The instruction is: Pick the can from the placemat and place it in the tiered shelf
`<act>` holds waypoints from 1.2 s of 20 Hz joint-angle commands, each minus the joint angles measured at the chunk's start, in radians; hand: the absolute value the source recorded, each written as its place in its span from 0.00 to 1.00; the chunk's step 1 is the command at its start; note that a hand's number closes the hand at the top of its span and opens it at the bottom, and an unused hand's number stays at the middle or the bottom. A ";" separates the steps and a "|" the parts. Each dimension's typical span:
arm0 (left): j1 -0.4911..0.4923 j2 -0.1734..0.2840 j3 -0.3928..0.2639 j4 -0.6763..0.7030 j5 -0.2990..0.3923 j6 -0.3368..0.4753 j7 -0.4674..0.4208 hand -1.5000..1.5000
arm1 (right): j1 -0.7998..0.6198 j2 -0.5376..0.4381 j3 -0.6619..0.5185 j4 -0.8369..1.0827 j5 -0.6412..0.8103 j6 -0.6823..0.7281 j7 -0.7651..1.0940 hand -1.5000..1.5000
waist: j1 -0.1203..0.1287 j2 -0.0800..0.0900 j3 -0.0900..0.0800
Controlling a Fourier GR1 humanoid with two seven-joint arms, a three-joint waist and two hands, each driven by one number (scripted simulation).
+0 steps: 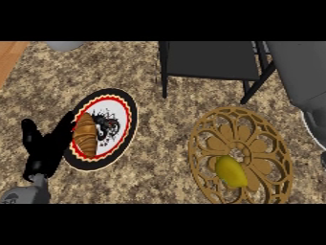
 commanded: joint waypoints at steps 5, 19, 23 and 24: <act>-0.023 -0.038 -0.017 0.003 -0.029 0.036 0.033 0.50 | -0.042 0.040 -0.016 0.085 0.000 -0.032 -0.068 1.00 | -0.009 -0.004 -0.001; -0.018 -0.002 0.030 -0.010 -0.002 -0.001 0.043 0.50 | -0.067 -0.033 -0.196 0.127 -0.118 -0.166 -0.095 0.00 | -0.003 0.001 0.000; 0.000 -0.009 0.027 0.021 -0.013 -0.007 0.014 0.50 | -0.077 -0.004 -0.262 0.072 -0.202 -0.188 -0.073 0.00 | -0.015 -0.005 -0.001; -0.040 -0.021 0.015 0.013 -0.023 0.016 0.048 0.50 | -0.068 0.001 -0.283 0.067 -0.225 -0.210 -0.111 0.00 | -0.014 -0.003 0.000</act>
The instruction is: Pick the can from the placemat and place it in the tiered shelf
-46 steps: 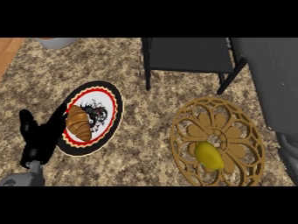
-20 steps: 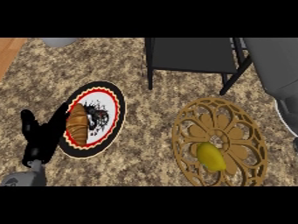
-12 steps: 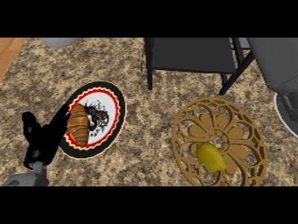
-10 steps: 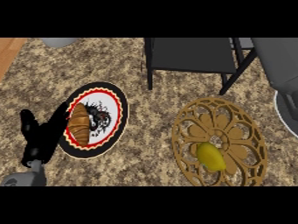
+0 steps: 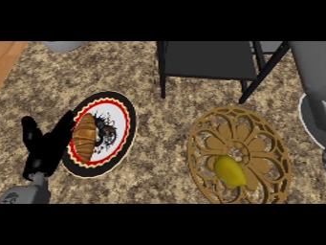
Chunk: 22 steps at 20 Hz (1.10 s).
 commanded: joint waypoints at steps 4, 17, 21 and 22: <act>-0.014 0.017 0.018 0.023 0.012 -0.028 -0.003 0.50 | -0.059 0.030 -0.126 0.005 -0.119 -0.119 0.007 0.00 | 0.014 0.004 -0.001; -0.032 -0.018 0.034 0.075 -0.001 0.003 -0.030 0.50 | 0.070 -0.212 -0.195 -0.133 -0.129 -0.247 0.060 0.00 | -0.030 -0.006 0.000; 0.034 -0.018 0.015 0.012 -0.019 0.007 -0.022 0.50 | 0.148 -0.275 -0.236 -0.238 -0.204 -0.170 0.088 0.00 | -0.029 -0.011 0.000; 0.045 -0.019 0.016 -0.001 -0.005 -0.008 -0.021 0.50 | 0.168 -0.280 -0.235 -0.284 -0.217 -0.149 0.122 0.00 | -0.033 -0.014 0.000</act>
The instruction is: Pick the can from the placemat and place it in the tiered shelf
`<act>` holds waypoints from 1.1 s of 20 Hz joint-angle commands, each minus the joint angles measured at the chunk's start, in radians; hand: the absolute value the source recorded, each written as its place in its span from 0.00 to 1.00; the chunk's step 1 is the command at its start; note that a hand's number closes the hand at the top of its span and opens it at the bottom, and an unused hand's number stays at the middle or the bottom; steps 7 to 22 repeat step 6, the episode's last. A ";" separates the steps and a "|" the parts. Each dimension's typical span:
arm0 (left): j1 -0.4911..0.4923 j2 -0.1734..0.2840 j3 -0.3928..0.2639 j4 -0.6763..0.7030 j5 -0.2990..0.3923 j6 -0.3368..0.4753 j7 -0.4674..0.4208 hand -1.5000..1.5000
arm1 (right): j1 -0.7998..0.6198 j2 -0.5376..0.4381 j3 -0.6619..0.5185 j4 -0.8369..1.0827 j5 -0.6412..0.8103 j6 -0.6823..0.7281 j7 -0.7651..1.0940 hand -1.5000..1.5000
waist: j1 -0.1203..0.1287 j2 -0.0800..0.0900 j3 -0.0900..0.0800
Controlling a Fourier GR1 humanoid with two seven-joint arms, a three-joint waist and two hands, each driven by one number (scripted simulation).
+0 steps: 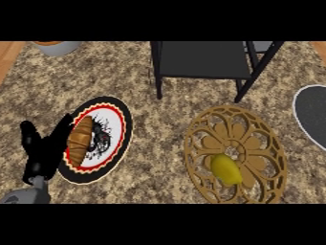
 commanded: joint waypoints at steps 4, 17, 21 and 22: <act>0.043 0.007 0.011 -0.036 0.017 -0.025 0.001 0.50 | 0.158 -0.127 -0.053 -0.191 -0.138 0.207 0.061 0.00 | -0.007 -0.003 -0.002; 0.037 0.019 0.015 -0.041 0.014 -0.033 0.010 0.50 | 0.202 -0.157 -0.069 -0.196 -0.172 0.234 0.023 0.00 | 0.002 0.001 -0.002; 0.037 0.019 0.015 -0.041 0.014 -0.033 0.010 0.50 | 0.202 -0.157 -0.069 -0.196 -0.172 0.234 0.023 0.00 | 0.002 0.001 -0.002; 0.037 0.019 0.015 -0.041 0.014 -0.033 0.010 0.50 | 0.202 -0.157 -0.069 -0.196 -0.172 0.234 0.023 0.00 | 0.002 0.001 -0.002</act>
